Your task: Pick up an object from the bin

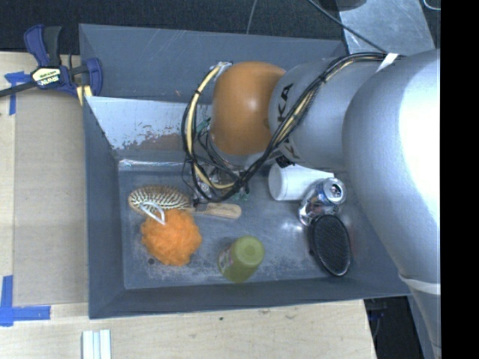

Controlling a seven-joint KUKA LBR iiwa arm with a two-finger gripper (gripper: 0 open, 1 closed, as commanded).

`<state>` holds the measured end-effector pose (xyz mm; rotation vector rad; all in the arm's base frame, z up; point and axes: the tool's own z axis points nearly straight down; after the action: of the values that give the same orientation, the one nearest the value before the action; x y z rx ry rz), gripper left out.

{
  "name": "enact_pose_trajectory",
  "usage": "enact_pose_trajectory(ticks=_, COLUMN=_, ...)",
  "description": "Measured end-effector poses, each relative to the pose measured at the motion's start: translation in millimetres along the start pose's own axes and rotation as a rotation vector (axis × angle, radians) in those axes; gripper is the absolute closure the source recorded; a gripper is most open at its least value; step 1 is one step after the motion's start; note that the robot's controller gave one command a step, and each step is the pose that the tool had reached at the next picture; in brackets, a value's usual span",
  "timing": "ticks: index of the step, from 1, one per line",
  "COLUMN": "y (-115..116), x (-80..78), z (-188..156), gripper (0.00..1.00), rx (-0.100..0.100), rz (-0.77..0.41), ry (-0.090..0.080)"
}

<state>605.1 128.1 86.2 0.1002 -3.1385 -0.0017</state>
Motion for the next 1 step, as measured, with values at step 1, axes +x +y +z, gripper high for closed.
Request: enact_pose_trajectory(ticks=1, y=-0.1, x=0.0, z=0.0, gripper=0.0, rx=0.0, rz=0.0, ry=0.0)
